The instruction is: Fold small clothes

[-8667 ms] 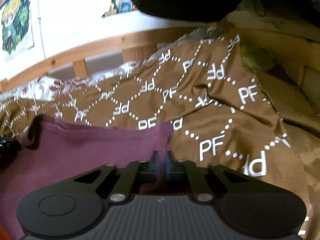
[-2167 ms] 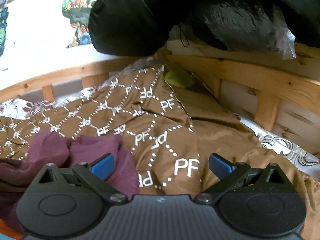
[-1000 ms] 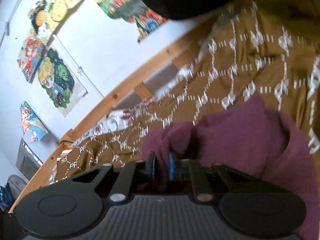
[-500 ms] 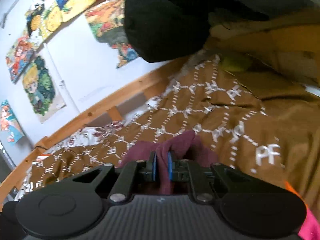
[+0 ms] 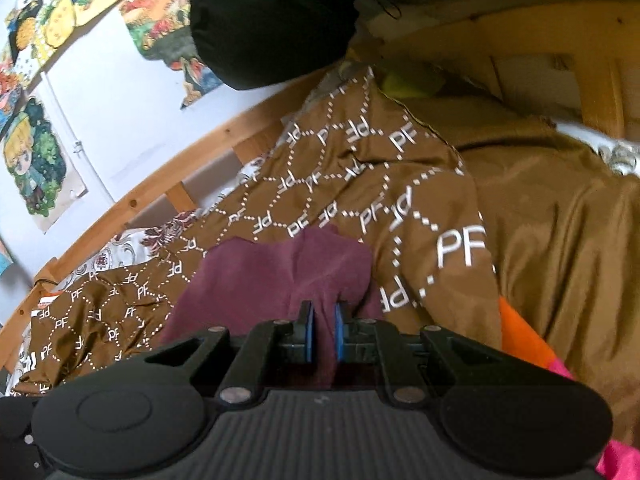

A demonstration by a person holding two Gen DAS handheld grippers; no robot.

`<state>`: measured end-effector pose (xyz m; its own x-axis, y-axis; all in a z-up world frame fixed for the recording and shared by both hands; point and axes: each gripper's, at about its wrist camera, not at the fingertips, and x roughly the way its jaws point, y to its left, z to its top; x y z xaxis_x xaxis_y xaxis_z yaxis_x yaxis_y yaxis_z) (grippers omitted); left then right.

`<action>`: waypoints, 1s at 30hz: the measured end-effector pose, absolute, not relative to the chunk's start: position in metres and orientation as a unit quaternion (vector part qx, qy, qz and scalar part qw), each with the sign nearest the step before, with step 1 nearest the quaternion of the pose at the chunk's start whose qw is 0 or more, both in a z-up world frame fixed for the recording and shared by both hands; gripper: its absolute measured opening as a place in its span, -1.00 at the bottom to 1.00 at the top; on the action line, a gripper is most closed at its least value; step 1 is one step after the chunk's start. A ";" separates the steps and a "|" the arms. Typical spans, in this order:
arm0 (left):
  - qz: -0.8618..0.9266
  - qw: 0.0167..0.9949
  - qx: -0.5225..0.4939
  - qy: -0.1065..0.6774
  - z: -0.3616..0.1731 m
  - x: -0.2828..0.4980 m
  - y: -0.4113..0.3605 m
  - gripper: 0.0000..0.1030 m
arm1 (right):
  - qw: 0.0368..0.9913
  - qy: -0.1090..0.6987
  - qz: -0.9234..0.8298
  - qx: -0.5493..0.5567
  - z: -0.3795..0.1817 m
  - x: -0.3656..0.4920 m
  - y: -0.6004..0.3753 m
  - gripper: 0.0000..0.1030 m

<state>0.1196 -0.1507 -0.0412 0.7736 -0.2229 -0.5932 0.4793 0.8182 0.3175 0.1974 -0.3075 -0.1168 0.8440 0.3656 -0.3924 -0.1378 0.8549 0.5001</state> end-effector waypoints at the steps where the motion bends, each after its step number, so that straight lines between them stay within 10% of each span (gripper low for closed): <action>1: -0.194 0.913 0.226 0.278 -0.040 0.119 -0.150 -0.51 | 0.929 0.248 0.134 0.238 -0.119 0.198 -0.309 -0.75; 13: -0.212 0.933 0.099 0.275 -0.004 0.113 -0.112 0.44 | 0.928 0.261 0.119 0.238 -0.117 0.193 -0.311 -0.57; 18: -0.157 0.945 0.076 0.277 0.003 0.124 -0.098 0.89 | 0.926 0.265 0.127 0.237 -0.112 0.182 -0.311 0.19; 23: -0.095 0.946 0.016 0.310 -0.002 0.147 -0.072 0.97 | 0.930 0.269 0.139 0.210 -0.103 0.160 -0.305 0.69; 30: -0.069 0.927 -0.027 0.368 -0.030 0.164 -0.048 0.97 | 0.935 0.302 0.117 0.148 -0.104 0.143 -0.290 0.79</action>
<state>0.1642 -0.0482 -0.0298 0.7197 -0.1476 -0.6784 0.1084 0.9890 -0.1002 0.1432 -0.2896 -0.1037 0.7903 0.3086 -0.5293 -0.1303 0.9288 0.3469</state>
